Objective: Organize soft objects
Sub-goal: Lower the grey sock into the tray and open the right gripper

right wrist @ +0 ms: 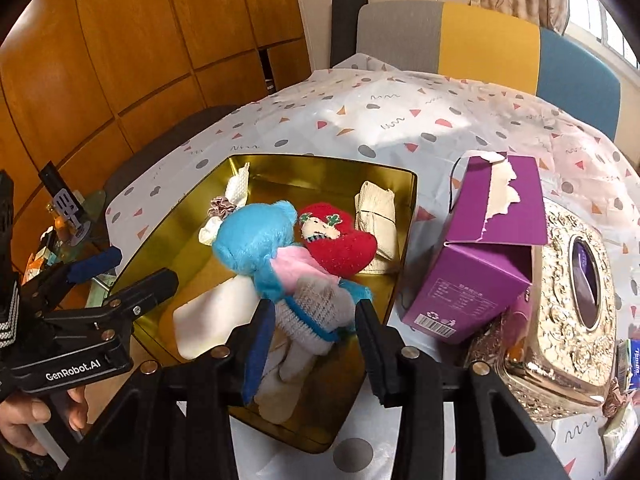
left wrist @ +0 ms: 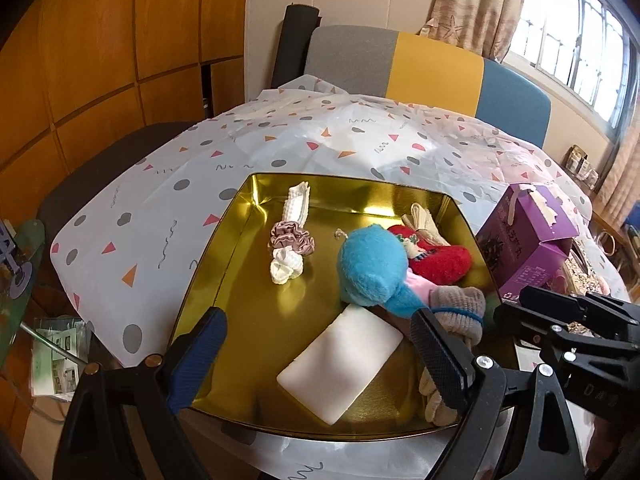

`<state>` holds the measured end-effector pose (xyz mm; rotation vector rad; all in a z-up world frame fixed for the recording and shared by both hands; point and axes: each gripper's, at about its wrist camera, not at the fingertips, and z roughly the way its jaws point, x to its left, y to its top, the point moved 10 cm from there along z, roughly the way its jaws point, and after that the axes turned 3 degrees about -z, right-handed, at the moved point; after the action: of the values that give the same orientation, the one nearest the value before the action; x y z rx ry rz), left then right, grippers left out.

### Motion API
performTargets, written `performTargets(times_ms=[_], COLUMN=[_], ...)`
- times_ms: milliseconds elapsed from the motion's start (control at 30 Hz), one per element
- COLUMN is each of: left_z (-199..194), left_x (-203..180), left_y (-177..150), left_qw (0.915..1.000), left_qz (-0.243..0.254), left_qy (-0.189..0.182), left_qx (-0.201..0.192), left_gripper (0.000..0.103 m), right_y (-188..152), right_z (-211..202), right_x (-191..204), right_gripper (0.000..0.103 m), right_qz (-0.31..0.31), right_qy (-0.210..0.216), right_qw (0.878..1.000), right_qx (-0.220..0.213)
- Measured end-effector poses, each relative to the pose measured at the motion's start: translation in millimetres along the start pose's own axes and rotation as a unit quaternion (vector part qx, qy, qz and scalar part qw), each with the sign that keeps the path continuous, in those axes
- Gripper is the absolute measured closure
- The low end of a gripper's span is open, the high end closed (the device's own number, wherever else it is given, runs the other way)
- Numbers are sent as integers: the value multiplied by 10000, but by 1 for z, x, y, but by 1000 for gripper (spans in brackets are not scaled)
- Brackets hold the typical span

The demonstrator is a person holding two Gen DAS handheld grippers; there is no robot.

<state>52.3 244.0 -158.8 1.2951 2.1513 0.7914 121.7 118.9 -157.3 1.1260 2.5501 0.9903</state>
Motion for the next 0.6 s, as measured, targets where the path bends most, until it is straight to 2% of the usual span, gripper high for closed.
performTargets(times_ms=[300,600], left_z=[-14,-22], left_x=[-17,-34], left_y=[4,4], left_qw=[9995,9984], left_qz=[235,439], left_qy=[-140,-279], left_qx=[-164,-223], left_gripper=[9,9], right_y=[2,1], right_z=[-27,-62], right_x=[-11,-53], right_gripper=[61,61], right_qz=[-123,162], right_qy=[-446,-835], right_qw=[9982,9939], right_qx=[-377,-698])
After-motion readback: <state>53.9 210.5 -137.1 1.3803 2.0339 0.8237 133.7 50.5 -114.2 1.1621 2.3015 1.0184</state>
